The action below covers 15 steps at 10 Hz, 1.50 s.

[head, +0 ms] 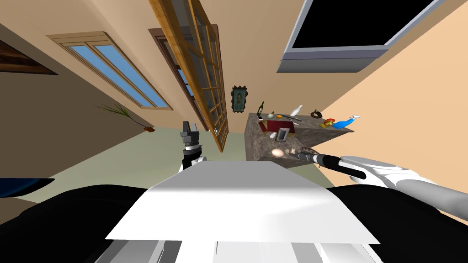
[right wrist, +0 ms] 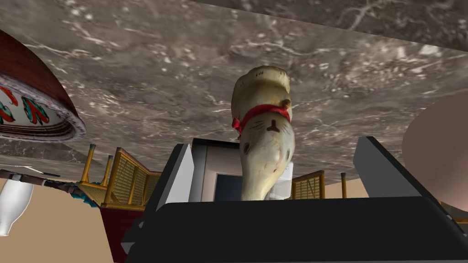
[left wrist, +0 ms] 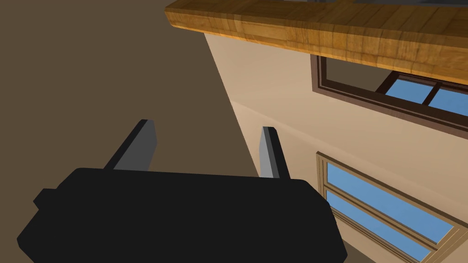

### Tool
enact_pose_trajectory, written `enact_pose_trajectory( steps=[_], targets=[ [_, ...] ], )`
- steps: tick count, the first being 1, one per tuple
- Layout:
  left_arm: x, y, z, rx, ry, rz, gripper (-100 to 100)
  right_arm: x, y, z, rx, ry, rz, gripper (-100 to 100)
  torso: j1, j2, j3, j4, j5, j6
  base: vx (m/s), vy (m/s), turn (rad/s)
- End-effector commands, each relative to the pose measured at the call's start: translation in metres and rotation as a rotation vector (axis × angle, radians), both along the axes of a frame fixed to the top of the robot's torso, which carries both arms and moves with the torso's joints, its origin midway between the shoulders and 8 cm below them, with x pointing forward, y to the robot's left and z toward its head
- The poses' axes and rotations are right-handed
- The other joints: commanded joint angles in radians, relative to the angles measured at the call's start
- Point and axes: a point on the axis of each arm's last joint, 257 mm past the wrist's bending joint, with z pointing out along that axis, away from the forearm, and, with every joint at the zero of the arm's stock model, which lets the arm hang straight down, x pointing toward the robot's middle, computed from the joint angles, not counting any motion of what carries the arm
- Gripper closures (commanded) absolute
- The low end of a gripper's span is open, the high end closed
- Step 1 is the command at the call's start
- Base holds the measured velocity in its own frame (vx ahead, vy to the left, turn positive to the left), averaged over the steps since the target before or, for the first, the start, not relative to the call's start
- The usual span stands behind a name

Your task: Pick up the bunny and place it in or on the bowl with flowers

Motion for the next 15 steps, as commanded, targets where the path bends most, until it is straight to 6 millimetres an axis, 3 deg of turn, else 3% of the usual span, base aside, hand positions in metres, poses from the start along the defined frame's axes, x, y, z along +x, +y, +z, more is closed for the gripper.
enact_pose_trajectory(
  steps=[1,2,5,6,10,11,12,14,15],
  targets=[
    [0.0,0.0,0.0,0.0,0.0,0.0,0,0.0,0.0,0.0,0.0,0.0,0.0,0,0.0,0.0,0.0,0.0,0.0,0.0,0.011,0.002,0.0],
    [0.0,0.0,0.0,0.0,0.0,0.0,0,-0.006,-0.001,-0.01,0.001,-0.003,-0.012,-100,-0.001,0.003,0.002,0.001,0.0,0.0,0.022,-0.011,0.087],
    [0.0,0.0,0.0,0.0,0.0,0.0,0,-0.009,0.0,-0.016,0.003,-0.004,-0.02,-100,-0.002,0.004,0.002,0.001,-0.001,0.0,0.025,-0.017,0.055],
    [0.0,0.0,0.0,0.0,0.0,0.0,0,-0.009,0.0,-0.016,0.002,-0.004,-0.021,100,-0.002,0.004,0.003,0.001,0.0,0.0,0.0,0.0,0.0],
    [0.0,0.0,0.0,0.0,0.0,0.0,0,-0.008,-0.001,-0.016,0.001,-0.005,-0.021,100,-0.003,0.005,0.003,0.001,-0.001,0.0,0.0,0.0,0.0],
    [0.0,0.0,0.0,0.0,0.0,0.0,0,-0.008,-0.001,-0.016,0.002,-0.004,-0.021,0,-0.003,0.005,0.003,0.001,-0.001,0.0,0.0,0.0,0.0],
    [0.0,0.0,0.0,0.0,0.0,0.0,0,-0.003,0.0,-0.006,0.001,-0.002,-0.008,100,-0.003,0.005,0.003,0.001,-0.001,0.0,-0.02,0.01,-0.11],
    [0.0,0.0,0.0,0.0,0.0,0.0,0,-0.003,0.0,-0.005,-0.001,-0.002,-0.005,100,0.0,0.008,0.004,0.002,-0.001,0.001,-0.021,0.019,-0.06],
    [0.0,0.0,0.0,0.0,0.0,0.0,0,-0.003,0.0,-0.005,0.0,-0.001,-0.005,0,-0.001,0.007,0.004,0.002,-0.001,0.001,0.0,0.0,0.0]
  ],
)
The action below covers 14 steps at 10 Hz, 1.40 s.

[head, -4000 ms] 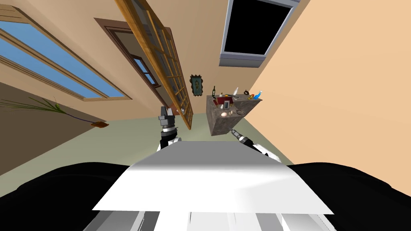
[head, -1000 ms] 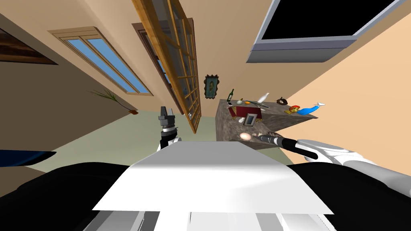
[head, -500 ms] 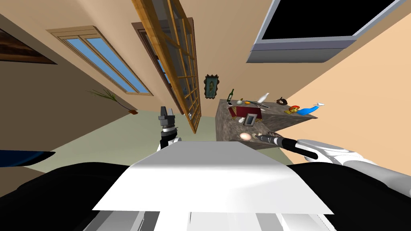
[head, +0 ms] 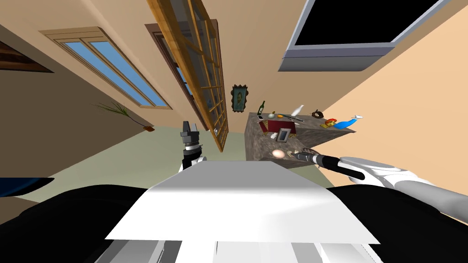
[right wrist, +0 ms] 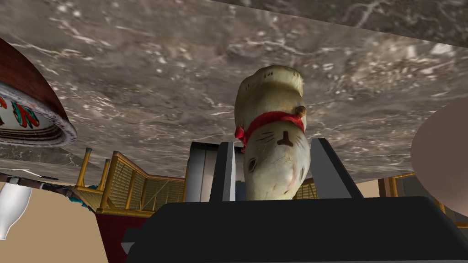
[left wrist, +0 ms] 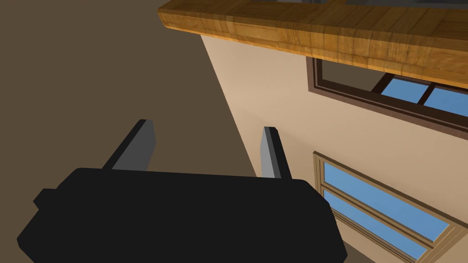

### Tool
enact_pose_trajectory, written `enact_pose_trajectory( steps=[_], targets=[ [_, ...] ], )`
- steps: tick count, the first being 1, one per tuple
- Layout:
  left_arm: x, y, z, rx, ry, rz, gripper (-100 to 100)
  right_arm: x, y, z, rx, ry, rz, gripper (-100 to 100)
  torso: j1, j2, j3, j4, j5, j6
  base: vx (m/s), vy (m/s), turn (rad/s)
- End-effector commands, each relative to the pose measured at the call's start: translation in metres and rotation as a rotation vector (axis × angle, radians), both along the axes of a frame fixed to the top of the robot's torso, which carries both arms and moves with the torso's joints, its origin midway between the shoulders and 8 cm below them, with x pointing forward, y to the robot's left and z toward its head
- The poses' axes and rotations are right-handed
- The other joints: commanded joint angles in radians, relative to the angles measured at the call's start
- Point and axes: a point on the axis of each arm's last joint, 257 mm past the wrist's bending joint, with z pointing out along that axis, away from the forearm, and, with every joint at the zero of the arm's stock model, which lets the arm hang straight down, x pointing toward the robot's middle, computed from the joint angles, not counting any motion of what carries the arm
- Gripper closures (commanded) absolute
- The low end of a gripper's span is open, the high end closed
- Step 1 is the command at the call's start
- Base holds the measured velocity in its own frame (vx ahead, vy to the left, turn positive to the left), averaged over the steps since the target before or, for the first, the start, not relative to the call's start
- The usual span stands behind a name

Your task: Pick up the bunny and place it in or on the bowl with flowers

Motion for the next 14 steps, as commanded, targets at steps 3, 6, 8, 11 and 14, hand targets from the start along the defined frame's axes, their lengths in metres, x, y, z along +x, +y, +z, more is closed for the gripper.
enact_pose_trajectory(
  steps=[3,6,8,11,14],
  targets=[
    [0.0,0.0,0.0,0.0,0.0,0.0,0,-0.004,0.014,-0.001,0.029,0.024,-0.007,100,-0.006,0.011,0.006,0.002,-0.001,0.001,-0.168,-0.086,0.05],
    [0.0,0.0,0.0,0.0,0.0,0.0,0,-0.006,0.025,0.0,0.048,0.05,-0.009,100,-0.012,0.017,0.009,0.003,-0.003,0.002,-0.216,-0.156,0.04],
    [0.0,0.0,0.0,0.0,0.0,0.0,0,-0.009,0.033,0.0,0.063,0.069,-0.013,100,-0.013,0.016,0.009,0.003,-0.003,0.003,-0.198,-0.16,0.018],
    [0.0,0.0,0.0,0.0,0.0,0.0,0,-0.009,0.043,0.003,0.082,0.095,-0.016,100,-0.016,0.014,0.008,0.003,-0.004,0.003,-0.178,-0.185,0.015],
    [0.0,0.0,0.0,0.0,0.0,0.0,0,0.004,0.037,0.019,0.061,0.094,0.007,100,-0.013,0.005,0.003,0.002,-0.002,0.001,-0.053,-0.146,0.021]
  ],
)
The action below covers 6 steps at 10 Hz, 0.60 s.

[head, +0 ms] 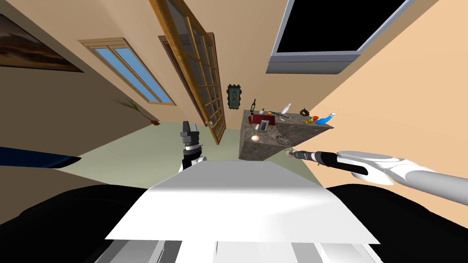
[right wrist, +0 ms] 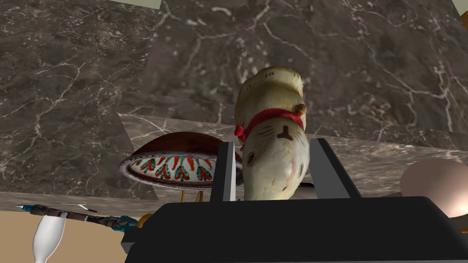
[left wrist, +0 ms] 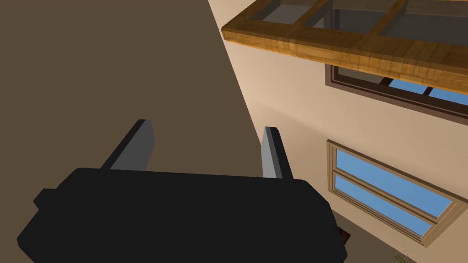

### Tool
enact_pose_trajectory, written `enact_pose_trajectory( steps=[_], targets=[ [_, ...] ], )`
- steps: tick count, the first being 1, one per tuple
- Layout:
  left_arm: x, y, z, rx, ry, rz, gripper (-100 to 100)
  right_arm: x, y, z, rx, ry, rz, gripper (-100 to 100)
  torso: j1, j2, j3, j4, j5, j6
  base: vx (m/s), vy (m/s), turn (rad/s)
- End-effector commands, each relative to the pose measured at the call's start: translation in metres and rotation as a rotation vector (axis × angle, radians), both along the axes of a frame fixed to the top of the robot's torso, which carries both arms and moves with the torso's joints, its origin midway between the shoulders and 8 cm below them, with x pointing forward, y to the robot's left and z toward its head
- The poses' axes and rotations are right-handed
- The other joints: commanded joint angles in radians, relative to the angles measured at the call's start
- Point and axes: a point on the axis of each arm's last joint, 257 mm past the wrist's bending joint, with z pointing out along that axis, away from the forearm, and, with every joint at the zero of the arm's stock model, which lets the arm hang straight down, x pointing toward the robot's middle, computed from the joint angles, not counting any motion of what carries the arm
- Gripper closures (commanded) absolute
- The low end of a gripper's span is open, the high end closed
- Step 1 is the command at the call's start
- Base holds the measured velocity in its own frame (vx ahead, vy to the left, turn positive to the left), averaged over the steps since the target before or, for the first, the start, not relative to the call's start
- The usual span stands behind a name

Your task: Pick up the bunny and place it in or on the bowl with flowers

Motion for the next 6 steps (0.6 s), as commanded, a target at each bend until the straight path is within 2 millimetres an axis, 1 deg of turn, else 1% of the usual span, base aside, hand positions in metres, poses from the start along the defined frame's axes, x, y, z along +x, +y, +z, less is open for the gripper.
enact_pose_trajectory(
  steps=[1,2,4,5,6],
  targets=[
    [0.0,0.0,0.0,0.0,0.0,0.0,0,0.01,-0.006,0.01,-0.019,-0.006,0.017,100,0.0,0.0,0.0,0.0,0.0,0.0,0.056,-0.068,0.018],
    [0.0,0.0,0.0,0.0,0.0,0.0,0,0.018,-0.011,0.02,-0.036,-0.012,0.033,100,0.003,-0.004,-0.002,-0.001,0.002,-0.001,0.104,-0.045,0.045],
    [0.0,0.0,0.0,0.0,0.0,0.0,0,0.033,-0.022,0.043,-0.076,-0.021,0.068,100,0.008,-0.012,-0.007,-0.002,0.004,-0.003,0.148,-0.049,0.065],
    [0.0,0.0,0.0,0.0,0.0,0.0,0,0.037,-0.025,0.049,-0.086,-0.022,0.078,100,0.009,-0.014,-0.008,-0.003,0.005,-0.004,0.125,-0.057,0.052],
    [0.0,0.0,0.0,0.0,0.0,0.0,0,0.047,-0.031,0.065,-0.114,-0.025,0.103,100,0.009,-0.013,-0.008,-0.003,0.005,-0.004,0.109,-0.064,0.075]
  ],
)
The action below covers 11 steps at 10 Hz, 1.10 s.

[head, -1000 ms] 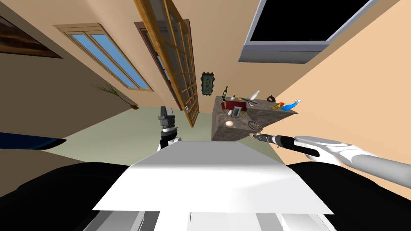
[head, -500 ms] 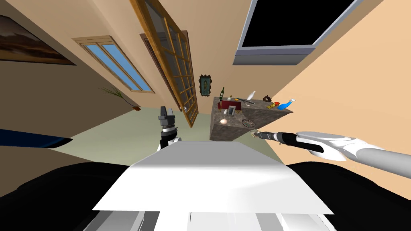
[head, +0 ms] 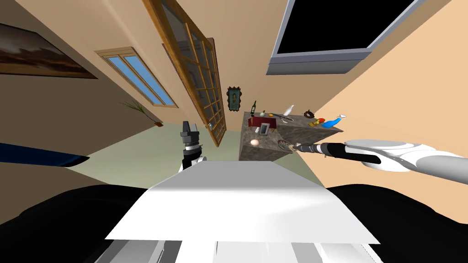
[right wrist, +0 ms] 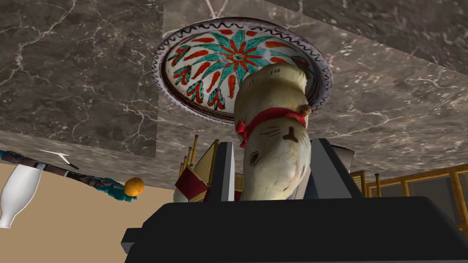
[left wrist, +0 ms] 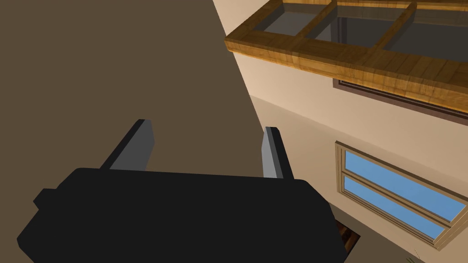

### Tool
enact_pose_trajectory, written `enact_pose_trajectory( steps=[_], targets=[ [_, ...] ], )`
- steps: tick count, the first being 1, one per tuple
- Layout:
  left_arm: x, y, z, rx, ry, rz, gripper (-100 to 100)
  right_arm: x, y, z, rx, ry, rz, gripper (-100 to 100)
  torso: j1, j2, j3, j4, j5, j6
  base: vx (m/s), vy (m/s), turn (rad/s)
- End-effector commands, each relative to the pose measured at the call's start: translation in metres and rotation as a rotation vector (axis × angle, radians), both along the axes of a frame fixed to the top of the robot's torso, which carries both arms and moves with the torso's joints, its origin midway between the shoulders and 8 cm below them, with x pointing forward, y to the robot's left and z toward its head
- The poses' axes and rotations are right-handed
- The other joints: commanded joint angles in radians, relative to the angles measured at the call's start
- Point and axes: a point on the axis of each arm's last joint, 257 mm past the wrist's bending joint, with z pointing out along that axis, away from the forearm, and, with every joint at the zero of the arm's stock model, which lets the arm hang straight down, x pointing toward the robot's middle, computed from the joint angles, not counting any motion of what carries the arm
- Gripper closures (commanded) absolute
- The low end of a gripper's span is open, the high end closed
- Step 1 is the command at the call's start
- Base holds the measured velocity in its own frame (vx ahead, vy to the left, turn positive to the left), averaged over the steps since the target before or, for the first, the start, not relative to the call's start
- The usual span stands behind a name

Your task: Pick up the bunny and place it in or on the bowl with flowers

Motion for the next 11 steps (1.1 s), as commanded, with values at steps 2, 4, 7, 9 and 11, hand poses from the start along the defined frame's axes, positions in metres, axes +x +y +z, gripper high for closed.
enact_pose_trajectory(
  steps=[2,4,7,9,11],
  targets=[
    [0.0,0.0,0.0,0.0,0.0,0.0,0,0.011,-0.007,0.019,-0.037,-0.001,0.035,100,0.001,0.0,0.0,0.0,0.0,0.0,0.082,-0.041,0.041],
    [0.0,0.0,0.0,0.0,0.0,0.0,0,0.011,-0.007,0.019,-0.032,-0.004,0.029,-100,0.005,0.008,0.005,0.001,0.0,0.002,0.0,0.0,0.0],
    [0.0,0.0,0.0,0.0,0.0,0.0,0,0.011,-0.007,0.018,-0.032,-0.004,0.029,-100,0.006,0.011,0.006,0.002,0.0,0.002,0.0,0.0,0.0],
    [0.0,0.0,0.0,0.0,0.0,0.0,0,0.011,-0.007,0.018,-0.032,-0.004,0.029,0,0.006,0.011,0.006,0.002,0.0,0.002,0.0,0.0,0.0],
    [0.0,0.0,0.0,0.0,0.0,0.0,0,0.019,-0.003,0.029,-0.03,-0.005,0.038,-100,0.005,0.011,0.006,0.002,0.001,0.002,-0.01,-0.014,-0.053]
  ],
)
